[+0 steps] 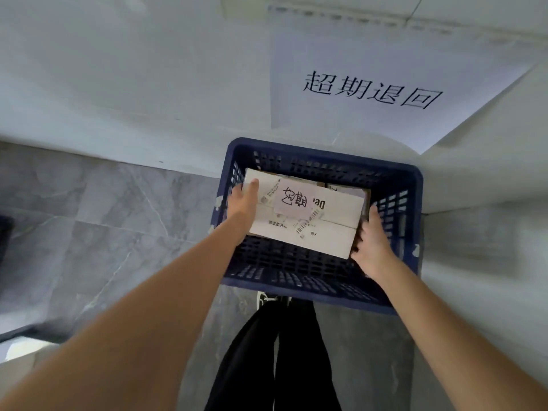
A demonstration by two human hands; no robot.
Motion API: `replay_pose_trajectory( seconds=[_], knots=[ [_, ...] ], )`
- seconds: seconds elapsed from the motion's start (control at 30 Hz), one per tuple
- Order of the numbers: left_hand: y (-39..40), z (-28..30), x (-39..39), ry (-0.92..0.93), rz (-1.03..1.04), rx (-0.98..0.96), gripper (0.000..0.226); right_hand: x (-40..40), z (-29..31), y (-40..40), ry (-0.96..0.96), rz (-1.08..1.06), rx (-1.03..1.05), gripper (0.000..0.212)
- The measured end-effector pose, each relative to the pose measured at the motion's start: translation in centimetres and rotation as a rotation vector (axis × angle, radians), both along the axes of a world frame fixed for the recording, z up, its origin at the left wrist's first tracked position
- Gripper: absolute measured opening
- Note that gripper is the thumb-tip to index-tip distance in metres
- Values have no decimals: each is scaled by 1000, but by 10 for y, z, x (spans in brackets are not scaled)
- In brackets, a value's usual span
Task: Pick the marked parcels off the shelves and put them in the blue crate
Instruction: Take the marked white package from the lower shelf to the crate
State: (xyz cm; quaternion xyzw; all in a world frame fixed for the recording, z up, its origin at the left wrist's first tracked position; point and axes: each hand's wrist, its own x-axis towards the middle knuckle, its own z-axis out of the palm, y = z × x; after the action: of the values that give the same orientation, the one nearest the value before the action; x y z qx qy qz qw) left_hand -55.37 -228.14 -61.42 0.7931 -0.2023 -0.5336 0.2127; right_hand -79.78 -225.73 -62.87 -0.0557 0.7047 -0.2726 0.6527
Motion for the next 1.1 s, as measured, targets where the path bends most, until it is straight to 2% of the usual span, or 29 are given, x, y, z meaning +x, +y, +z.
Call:
replay_pose_trajectory(
  seconds=[0.2,0.37,0.5,0.77,0.83,0.97,1.1],
  knots=[
    [-38,-79,-6,-12,31,26,65,5,-67,-51,50,85,20,60],
    [-49,-121,-4,-35,16,20,59,6,-107,-81,47,118,4,67],
    [-62,-133,-2,-40,35,-18,50,4,-129,-88,75,98,13,67],
    [-64,-130,3,-44,66,-26,41,14,-136,-89,33,79,-4,51],
    [-61,-126,6,-82,44,-28,41,21,-138,-90,24,88,1,62],
    [-62,-122,13,-136,11,-49,45,32,-140,-89,11,138,6,97],
    [-58,-126,16,-167,-58,-89,50,29,-151,-91,13,111,13,117]
  ],
)
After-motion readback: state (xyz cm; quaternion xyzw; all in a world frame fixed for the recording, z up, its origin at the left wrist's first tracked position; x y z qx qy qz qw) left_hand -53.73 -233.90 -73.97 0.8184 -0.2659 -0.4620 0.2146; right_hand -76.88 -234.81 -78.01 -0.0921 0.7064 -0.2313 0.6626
